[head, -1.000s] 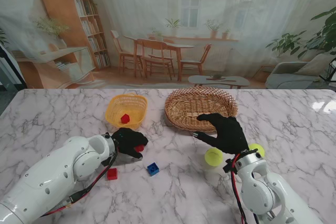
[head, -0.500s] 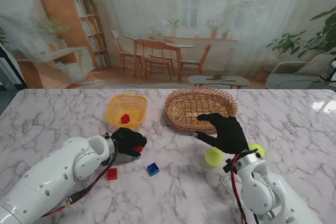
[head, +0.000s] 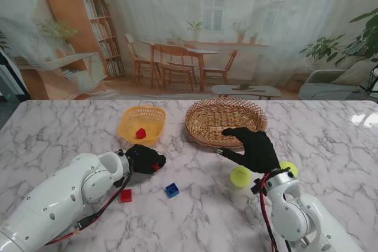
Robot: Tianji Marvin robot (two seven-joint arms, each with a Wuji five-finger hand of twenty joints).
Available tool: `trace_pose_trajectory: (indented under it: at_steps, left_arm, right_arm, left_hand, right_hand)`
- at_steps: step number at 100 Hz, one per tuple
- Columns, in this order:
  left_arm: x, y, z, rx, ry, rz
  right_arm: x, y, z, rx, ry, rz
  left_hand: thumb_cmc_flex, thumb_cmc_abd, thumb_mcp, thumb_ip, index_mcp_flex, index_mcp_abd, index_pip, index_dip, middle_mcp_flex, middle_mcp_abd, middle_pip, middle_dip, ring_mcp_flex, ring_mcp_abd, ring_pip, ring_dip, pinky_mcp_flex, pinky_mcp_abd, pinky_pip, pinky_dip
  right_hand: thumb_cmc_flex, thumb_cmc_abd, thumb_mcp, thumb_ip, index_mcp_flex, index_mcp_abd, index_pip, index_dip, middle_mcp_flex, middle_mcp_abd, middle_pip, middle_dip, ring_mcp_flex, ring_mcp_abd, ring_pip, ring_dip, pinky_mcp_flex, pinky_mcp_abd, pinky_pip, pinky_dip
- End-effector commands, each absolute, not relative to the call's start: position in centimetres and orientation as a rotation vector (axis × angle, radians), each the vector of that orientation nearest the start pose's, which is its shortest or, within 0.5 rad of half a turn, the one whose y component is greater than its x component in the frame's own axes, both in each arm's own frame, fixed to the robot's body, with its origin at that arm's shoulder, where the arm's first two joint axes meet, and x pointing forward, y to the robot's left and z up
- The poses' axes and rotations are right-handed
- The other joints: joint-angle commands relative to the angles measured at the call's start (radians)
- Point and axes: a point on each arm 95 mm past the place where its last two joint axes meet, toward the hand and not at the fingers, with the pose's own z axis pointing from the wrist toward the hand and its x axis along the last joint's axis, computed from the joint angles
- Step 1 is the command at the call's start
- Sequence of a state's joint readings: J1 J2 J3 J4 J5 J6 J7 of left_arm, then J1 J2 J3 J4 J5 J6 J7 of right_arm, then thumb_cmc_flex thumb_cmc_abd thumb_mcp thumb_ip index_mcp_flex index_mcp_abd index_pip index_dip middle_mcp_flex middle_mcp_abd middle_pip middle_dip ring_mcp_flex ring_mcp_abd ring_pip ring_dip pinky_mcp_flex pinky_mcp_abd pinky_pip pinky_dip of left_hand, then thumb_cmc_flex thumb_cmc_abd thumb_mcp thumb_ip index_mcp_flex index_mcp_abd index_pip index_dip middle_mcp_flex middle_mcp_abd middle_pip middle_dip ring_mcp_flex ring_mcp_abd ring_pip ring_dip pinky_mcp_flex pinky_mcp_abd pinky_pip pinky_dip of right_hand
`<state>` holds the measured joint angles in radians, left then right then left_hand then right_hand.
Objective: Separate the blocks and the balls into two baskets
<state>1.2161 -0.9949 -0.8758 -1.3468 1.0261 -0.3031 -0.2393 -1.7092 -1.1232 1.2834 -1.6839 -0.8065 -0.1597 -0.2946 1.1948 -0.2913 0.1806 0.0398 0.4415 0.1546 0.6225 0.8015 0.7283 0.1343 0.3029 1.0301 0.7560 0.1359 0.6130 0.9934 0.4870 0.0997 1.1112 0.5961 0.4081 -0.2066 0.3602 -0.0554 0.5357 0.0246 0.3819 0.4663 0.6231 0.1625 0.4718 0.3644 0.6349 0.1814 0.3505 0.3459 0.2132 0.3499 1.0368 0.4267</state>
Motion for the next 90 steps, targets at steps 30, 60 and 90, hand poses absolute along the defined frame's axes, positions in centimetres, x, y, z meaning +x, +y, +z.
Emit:
trace_pose_trajectory:
  at_steps: [30, 60, 90]
  left_arm:
    - [43.6, -2.5, -36.2, -0.914, 2.215, -1.273]
    - [43.3, -2.6, -34.3, -0.860, 2.189, -1.321]
    - [43.5, -2.4, -29.8, -0.744, 2.104, -1.389]
  right_arm:
    - [36.3, 0.0, -30.9, 1.238, 1.161, 1.858]
    - [36.3, -0.1, -30.9, 1.237, 1.161, 1.858]
    - [36.3, -0.2, -30.8, 1.234, 1.155, 1.860]
  left_hand:
    - [0.053, -0.041, 0.033, 0.024, -0.008, -0.024, 0.036, 0.013, 0.047, -0.014, -0.002, 0.030, 0.028, -0.004, 0.035, 0.033, 0.025, -0.028, 0.049, 0.003]
    - [0.050, -0.037, 0.042, 0.027, -0.002, -0.033, 0.057, 0.020, 0.057, -0.020, 0.008, 0.040, 0.036, -0.008, 0.043, 0.042, 0.029, -0.026, 0.057, 0.008]
    - [0.048, -0.038, 0.043, 0.026, -0.001, -0.035, 0.062, 0.019, 0.056, -0.020, 0.007, 0.042, 0.035, -0.006, 0.041, 0.040, 0.028, -0.024, 0.058, 0.009]
  right_hand:
    - [0.008, 0.039, -0.015, 0.023, -0.002, -0.024, -0.010, 0.001, 0.009, -0.010, -0.021, 0.007, 0.012, 0.009, -0.055, 0.015, -0.015, 0.022, -0.016, 0.014]
    - [0.008, 0.040, -0.015, 0.023, -0.001, -0.024, -0.010, 0.001, 0.011, -0.009, -0.020, 0.008, 0.013, 0.011, -0.055, 0.015, -0.015, 0.022, -0.017, 0.014]
    - [0.008, 0.039, -0.015, 0.023, 0.001, -0.024, -0.010, 0.002, 0.014, -0.010, -0.021, 0.009, 0.013, 0.010, -0.055, 0.015, -0.015, 0.022, -0.017, 0.014]
